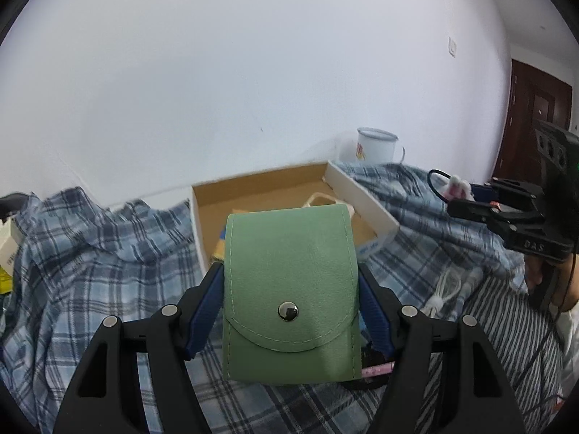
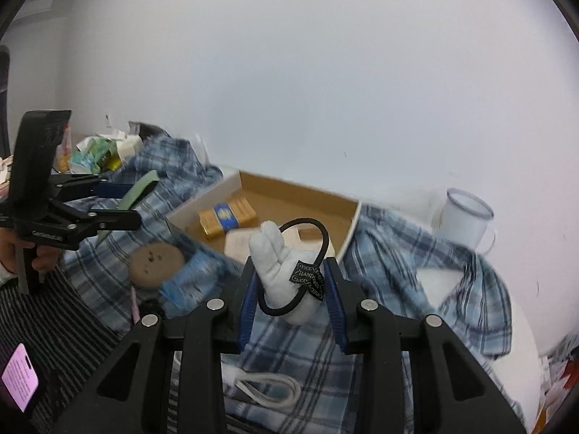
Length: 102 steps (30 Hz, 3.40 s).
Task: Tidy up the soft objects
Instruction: 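Grasp and lift the white earbud case with the right gripper while the left gripper lifts the pouch, then carry the green pouch and earbud case up over the box with both grippers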
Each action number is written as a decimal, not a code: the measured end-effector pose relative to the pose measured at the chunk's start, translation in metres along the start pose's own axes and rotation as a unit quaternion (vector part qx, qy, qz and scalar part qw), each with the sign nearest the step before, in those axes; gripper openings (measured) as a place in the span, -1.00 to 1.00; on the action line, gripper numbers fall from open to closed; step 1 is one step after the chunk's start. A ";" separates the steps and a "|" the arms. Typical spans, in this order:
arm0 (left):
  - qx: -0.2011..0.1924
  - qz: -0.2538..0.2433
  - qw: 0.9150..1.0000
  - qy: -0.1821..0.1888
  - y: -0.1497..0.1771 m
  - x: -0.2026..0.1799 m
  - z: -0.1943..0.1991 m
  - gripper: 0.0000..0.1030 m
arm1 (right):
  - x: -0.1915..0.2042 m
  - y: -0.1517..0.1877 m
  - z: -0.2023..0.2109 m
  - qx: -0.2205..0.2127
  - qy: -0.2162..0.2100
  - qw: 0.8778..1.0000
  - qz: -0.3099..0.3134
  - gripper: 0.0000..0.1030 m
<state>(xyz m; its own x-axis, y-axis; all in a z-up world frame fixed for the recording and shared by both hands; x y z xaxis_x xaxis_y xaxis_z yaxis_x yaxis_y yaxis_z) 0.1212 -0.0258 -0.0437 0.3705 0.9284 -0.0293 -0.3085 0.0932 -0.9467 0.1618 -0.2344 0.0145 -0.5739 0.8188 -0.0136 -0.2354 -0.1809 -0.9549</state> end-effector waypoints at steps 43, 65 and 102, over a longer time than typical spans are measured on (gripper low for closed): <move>-0.230 -0.037 0.971 -0.060 -0.216 -0.019 0.073 0.40 | 0.044 -0.210 0.038 -0.230 -0.031 0.971 0.055 -0.34; -0.151 -0.007 0.985 -0.088 -0.163 0.045 -0.008 0.40 | 0.021 -0.166 -0.027 -0.217 -0.032 0.975 -0.019 -0.33; 0.033 0.022 0.997 -0.061 -0.045 0.059 -0.135 0.40 | 0.002 -0.045 -0.185 0.016 -0.104 0.972 -0.212 -0.32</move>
<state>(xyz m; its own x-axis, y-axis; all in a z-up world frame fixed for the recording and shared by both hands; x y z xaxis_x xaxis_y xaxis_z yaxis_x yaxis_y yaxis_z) 0.2749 -0.0237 -0.0462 0.2465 0.9687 -0.0278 -0.3814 0.0706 -0.9217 0.3160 -0.1239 0.0023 -0.5648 0.6963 0.4430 -0.5074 0.1303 -0.8518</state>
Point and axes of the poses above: each gripper's, at about its wrist camera, not at the fingertips, and z roughly against the way its jaws point, x to its left, y to its underside, the point moved 8 cm from there along -z, roughly the way its jaws point, and after that the axes turned 13 degrees about -x, right-handed, at the moved point
